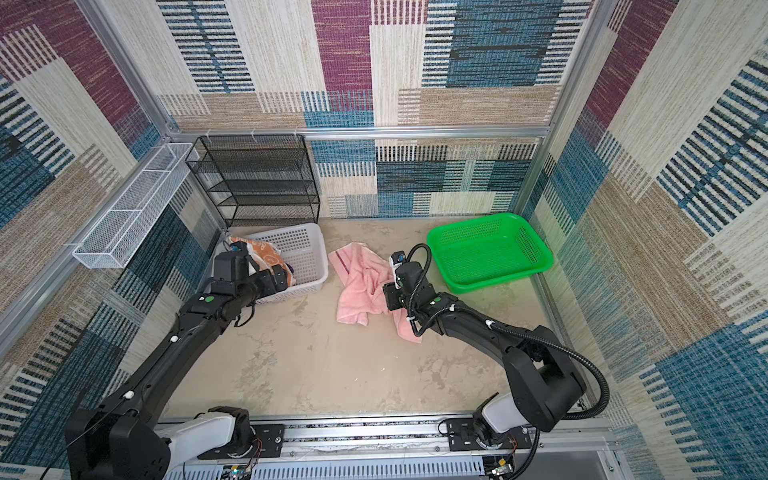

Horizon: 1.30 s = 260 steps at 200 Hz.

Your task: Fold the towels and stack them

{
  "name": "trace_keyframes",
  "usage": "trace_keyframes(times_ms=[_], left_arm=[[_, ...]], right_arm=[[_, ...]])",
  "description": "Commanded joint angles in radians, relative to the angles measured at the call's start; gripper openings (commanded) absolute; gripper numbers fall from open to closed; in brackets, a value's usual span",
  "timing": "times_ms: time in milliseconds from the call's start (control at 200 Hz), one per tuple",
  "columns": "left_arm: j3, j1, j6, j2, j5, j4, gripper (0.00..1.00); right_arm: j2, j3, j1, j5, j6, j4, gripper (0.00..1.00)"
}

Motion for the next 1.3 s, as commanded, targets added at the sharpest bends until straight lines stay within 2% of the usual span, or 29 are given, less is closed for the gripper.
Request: trace_keyframes(times_ms=[0, 90, 225, 341, 491, 821, 1032, 1297], left_arm=[[-0.036, -0.097, 0.012, -0.013, 0.092, 0.150, 0.99], [-0.057, -0.187, 0.044, -0.002, 0.095, 0.214, 0.99], [-0.053, -0.283, 0.084, 0.044, 0.082, 0.254, 0.99], [-0.046, -0.328, 0.095, 0.090, 0.067, 0.281, 0.99], [-0.009, -0.364, 0.121, 0.155, 0.059, 0.282, 0.99], [0.035, -0.402, 0.162, 0.217, 0.064, 0.282, 0.99], [0.038, -0.419, 0.174, 0.231, 0.057, 0.282, 0.99], [0.039, -0.436, 0.188, 0.245, 0.050, 0.282, 0.99]], right_arm=[[-0.015, 0.007, -0.023, 0.018, 0.046, -0.021, 0.67], [-0.049, -0.002, -0.062, 0.009, 0.069, -0.042, 0.82], [-0.102, -0.003, -0.095, 0.024, 0.067, -0.117, 0.92], [-0.144, 0.001, -0.100, 0.033, 0.059, -0.203, 1.00], [-0.191, -0.032, -0.145, 0.040, 0.122, -0.319, 1.00], [-0.214, -0.137, -0.288, -0.012, 0.170, -0.330, 1.00], [-0.089, -0.090, -0.392, -0.001, 0.113, -0.237, 1.00], [0.106, 0.111, -0.450, 0.052, 0.018, -0.139, 1.00]])
